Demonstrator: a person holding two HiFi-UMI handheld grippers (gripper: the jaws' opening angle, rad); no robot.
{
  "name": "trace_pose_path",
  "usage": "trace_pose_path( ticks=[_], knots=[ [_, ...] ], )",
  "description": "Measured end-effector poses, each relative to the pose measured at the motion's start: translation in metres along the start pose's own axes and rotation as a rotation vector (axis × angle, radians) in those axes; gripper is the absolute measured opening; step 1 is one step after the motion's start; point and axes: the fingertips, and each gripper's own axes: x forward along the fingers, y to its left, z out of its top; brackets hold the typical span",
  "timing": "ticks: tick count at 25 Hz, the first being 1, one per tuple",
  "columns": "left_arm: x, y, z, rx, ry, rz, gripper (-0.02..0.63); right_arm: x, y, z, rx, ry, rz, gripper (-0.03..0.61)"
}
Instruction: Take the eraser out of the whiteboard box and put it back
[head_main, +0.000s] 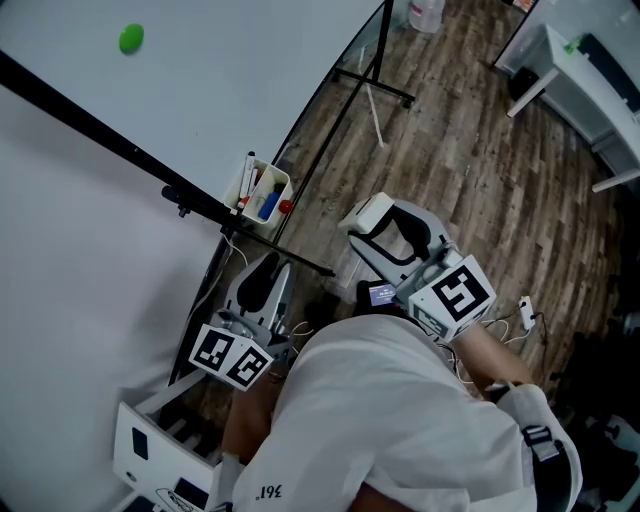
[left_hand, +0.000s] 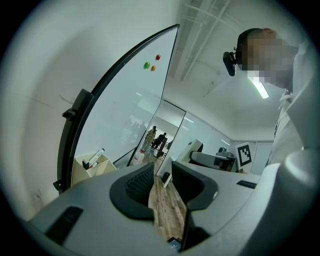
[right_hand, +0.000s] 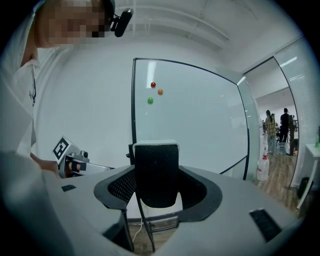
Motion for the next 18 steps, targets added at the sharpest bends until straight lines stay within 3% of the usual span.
trace_pose_path(
  ticks=[18],
  knots=[
    [-0.005, -0.010, -0.026, -0.004, 0.058, -0.012, 0.118, -0.016, 0.009, -0.028, 0.043, 0.056, -0.008, 0.264]
  ],
)
